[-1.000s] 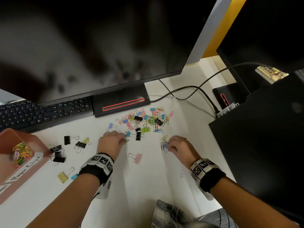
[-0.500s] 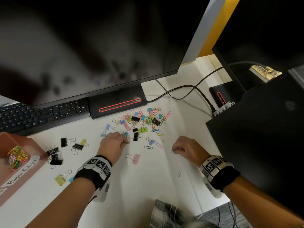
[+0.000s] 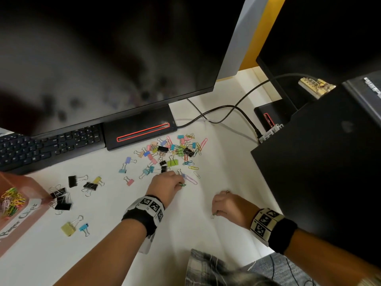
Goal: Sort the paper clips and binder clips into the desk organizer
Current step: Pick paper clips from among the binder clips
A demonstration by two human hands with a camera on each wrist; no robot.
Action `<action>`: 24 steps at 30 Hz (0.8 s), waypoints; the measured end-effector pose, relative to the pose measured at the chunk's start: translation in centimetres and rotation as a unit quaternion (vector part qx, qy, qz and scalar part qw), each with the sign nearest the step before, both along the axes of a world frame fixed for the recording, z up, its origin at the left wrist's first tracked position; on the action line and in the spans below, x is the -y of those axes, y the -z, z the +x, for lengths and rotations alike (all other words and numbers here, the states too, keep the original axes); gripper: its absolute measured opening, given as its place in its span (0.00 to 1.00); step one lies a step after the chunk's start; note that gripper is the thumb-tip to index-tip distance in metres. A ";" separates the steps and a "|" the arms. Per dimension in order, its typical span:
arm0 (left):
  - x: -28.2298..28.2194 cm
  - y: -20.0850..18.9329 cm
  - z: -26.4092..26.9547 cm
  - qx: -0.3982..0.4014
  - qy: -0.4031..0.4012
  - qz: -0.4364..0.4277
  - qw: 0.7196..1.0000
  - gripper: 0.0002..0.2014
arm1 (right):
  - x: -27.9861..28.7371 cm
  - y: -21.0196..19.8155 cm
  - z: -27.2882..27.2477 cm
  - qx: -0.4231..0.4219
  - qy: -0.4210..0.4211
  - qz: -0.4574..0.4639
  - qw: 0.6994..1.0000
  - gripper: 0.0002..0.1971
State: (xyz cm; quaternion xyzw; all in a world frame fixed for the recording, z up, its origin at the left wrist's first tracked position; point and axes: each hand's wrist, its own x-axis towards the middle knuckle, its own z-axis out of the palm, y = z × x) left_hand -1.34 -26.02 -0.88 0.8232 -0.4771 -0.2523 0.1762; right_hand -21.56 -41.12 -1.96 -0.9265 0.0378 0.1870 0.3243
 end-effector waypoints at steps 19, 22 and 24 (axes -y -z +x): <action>0.0 1.0 0.4 0.004 -0.015 0.094 0.995 0.08 | 0.6 -0.4 6.3 -0.026 0.093 -0.015 0.995 0.08; -0.2 0.8 0.5 -0.006 -0.005 0.083 0.996 0.07 | 1.1 -0.5 7.2 -0.008 0.112 0.002 0.994 0.06; -0.2 0.6 0.5 -0.013 -0.001 0.077 0.997 0.07 | 1.5 -0.6 7.5 0.011 0.153 0.026 0.988 0.05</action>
